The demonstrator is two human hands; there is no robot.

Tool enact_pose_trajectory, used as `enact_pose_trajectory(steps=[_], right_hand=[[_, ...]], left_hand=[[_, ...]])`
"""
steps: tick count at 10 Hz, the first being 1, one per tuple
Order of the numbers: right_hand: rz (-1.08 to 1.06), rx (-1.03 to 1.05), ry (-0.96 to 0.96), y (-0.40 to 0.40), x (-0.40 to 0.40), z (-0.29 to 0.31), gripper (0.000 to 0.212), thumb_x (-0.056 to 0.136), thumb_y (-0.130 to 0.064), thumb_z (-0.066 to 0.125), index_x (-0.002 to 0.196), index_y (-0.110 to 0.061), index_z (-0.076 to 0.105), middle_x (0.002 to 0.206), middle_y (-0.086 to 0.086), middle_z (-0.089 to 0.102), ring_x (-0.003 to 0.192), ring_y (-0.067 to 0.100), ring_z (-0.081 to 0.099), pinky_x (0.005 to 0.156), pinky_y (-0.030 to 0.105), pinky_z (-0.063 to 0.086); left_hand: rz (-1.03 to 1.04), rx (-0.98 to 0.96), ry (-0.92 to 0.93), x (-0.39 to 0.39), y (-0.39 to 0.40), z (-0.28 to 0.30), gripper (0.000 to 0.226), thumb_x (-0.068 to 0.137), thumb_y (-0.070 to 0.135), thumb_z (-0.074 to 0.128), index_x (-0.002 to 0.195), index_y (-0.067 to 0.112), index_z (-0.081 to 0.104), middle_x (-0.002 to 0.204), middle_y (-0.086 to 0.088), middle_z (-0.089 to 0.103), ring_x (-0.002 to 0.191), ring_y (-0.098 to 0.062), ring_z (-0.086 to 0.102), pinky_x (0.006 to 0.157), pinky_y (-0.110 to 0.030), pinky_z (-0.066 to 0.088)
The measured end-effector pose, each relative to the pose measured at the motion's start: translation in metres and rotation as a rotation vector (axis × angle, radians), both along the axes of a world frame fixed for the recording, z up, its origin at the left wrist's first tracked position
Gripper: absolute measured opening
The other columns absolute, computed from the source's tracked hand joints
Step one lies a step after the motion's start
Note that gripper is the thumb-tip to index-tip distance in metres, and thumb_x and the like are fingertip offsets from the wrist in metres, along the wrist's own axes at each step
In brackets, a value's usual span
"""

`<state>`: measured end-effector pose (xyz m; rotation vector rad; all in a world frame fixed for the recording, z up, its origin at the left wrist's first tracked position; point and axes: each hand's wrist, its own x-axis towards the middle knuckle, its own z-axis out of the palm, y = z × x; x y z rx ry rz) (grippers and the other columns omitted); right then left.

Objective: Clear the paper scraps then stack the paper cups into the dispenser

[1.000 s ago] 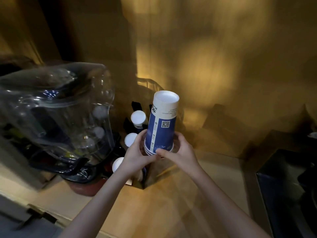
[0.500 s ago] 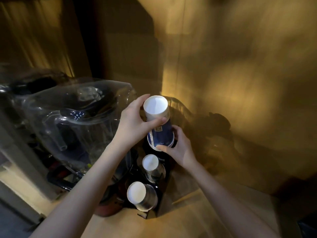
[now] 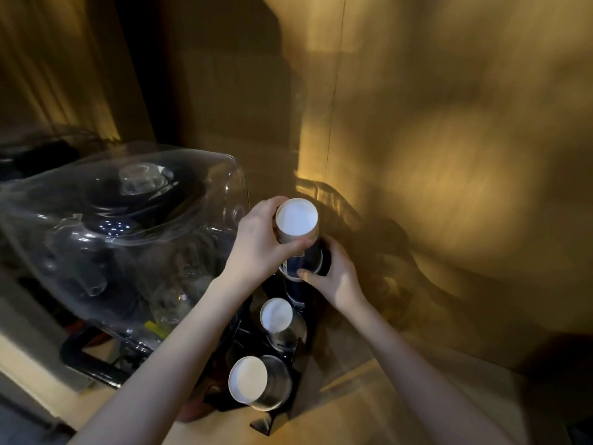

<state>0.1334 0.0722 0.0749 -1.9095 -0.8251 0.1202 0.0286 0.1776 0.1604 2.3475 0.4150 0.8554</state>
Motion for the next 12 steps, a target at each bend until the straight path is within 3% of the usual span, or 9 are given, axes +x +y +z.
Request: enact_pose_trajectory(steps=[1,3,5,7,8,9,10,11,12], right_hand=[[-0.023,0.011,-0.06,-0.005,0.003,-0.003,0.061,0.072,-0.02,0.076,0.124,-0.011,0.046,0.125,0.009,0.054,0.118,0.022,0.049,0.097,0.034,0.042],[-0.042,0.017,-0.115,-0.002,0.006,-0.007,0.051,0.078,-0.019,0.07,0.123,-0.013,0.047,0.119,0.007,0.06,0.11,0.02,0.055,0.093,0.033,0.046],[-0.048,-0.118,-0.17,0.003,0.012,-0.02,0.042,0.084,-0.024,0.063,0.122,-0.014,0.053,0.118,0.009,0.064,0.111,0.024,0.056,0.091,0.034,0.045],[-0.031,-0.181,-0.136,0.001,0.017,-0.023,0.038,0.089,-0.024,0.054,0.126,-0.016,0.051,0.12,0.012,0.063,0.113,0.025,0.056,0.092,0.035,0.047],[0.015,-0.154,-0.014,0.0,0.015,-0.009,0.037,0.088,-0.02,0.056,0.125,-0.012,0.051,0.122,0.01,0.063,0.115,0.022,0.056,0.093,0.027,0.043],[-0.027,-0.013,0.105,-0.009,0.01,0.023,0.033,0.087,-0.018,0.058,0.119,-0.011,0.054,0.109,0.004,0.065,0.105,0.017,0.059,0.085,0.019,0.043],[-0.088,0.213,0.117,-0.031,0.003,0.067,0.022,0.087,-0.015,0.058,0.109,-0.012,0.059,0.095,-0.003,0.062,0.088,0.008,0.059,0.072,0.003,0.043],[-0.197,0.496,0.01,-0.065,-0.007,0.122,0.013,0.085,-0.01,0.059,0.096,-0.017,0.063,0.089,0.001,0.068,0.081,0.01,0.063,0.07,0.009,0.047],[-0.174,0.878,-0.03,-0.113,-0.033,0.178,0.014,0.086,-0.01,0.057,0.086,-0.023,0.062,0.073,-0.004,0.072,0.072,0.01,0.066,0.07,0.022,0.052]], left_hand=[[0.014,-0.013,0.055,0.012,0.004,-0.017,0.066,0.064,0.03,0.08,0.121,0.014,0.051,0.122,-0.006,0.055,0.112,-0.017,0.051,0.083,-0.01,0.027],[0.008,-0.058,0.169,0.029,0.009,-0.045,0.071,0.067,0.034,0.078,0.127,0.013,0.046,0.125,-0.008,0.05,0.115,-0.021,0.05,0.091,-0.021,0.033],[0.024,-0.074,0.277,0.034,0.012,-0.071,0.073,0.071,0.029,0.076,0.131,0.006,0.041,0.128,-0.016,0.049,0.118,-0.029,0.048,0.097,-0.032,0.038],[0.029,-0.027,0.31,0.037,0.012,-0.075,0.076,0.073,0.031,0.073,0.135,0.008,0.036,0.127,-0.017,0.048,0.117,-0.031,0.048,0.096,-0.036,0.042],[-0.003,0.009,0.421,0.04,0.015,-0.064,0.075,0.073,0.038,0.072,0.134,0.009,0.038,0.127,-0.016,0.05,0.117,-0.03,0.048,0.095,-0.037,0.043],[-0.014,0.056,0.466,0.046,0.014,-0.042,0.08,0.071,0.047,0.069,0.134,0.008,0.039,0.135,-0.017,0.049,0.124,-0.029,0.045,0.101,-0.037,0.04],[-0.05,0.056,0.322,0.047,0.003,-0.006,0.069,0.078,0.046,0.064,0.13,0.005,0.044,0.133,-0.017,0.053,0.123,-0.029,0.049,0.101,-0.037,0.041],[-0.116,0.076,0.175,0.047,-0.008,0.037,0.059,0.082,0.047,0.057,0.124,0.006,0.051,0.124,-0.017,0.061,0.111,-0.028,0.058,0.093,-0.038,0.048],[-0.147,0.105,0.088,0.05,-0.017,0.077,0.05,0.085,0.045,0.055,0.118,0.007,0.057,0.12,-0.016,0.064,0.109,-0.028,0.059,0.092,-0.036,0.046]])
